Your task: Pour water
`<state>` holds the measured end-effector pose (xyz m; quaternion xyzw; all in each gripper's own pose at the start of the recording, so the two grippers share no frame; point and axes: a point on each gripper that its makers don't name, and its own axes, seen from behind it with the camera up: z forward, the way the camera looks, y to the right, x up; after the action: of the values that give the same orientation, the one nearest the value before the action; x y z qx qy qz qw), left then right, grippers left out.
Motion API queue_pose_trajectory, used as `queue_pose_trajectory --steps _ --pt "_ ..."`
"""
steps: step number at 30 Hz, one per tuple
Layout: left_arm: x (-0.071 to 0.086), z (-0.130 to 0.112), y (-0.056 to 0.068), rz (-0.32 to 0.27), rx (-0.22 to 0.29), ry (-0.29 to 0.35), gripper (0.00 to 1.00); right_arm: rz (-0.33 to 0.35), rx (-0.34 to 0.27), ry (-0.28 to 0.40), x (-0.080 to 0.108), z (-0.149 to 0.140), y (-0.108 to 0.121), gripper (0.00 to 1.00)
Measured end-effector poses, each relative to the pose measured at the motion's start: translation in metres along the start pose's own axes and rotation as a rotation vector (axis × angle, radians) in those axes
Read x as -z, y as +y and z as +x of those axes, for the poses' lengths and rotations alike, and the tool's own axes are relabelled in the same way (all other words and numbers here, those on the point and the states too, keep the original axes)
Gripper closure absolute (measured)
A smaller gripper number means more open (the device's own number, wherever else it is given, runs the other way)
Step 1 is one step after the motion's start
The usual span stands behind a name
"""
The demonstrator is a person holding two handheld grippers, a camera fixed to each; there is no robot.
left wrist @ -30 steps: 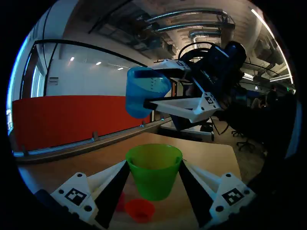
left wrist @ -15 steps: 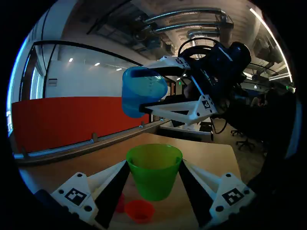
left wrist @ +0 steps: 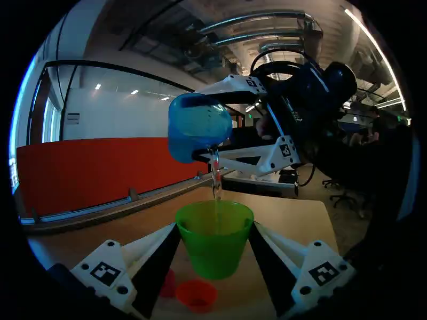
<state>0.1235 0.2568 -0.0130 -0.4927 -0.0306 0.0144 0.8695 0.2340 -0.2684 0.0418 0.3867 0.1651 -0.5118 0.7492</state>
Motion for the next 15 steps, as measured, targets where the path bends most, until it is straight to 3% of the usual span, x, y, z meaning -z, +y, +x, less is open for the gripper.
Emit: queue_pose_trajectory --steps 15 --pt "-0.0019 -0.0013 0.0022 -0.004 -0.007 -0.001 0.14 -0.027 0.063 -0.006 0.0008 0.0012 0.0078 0.09"
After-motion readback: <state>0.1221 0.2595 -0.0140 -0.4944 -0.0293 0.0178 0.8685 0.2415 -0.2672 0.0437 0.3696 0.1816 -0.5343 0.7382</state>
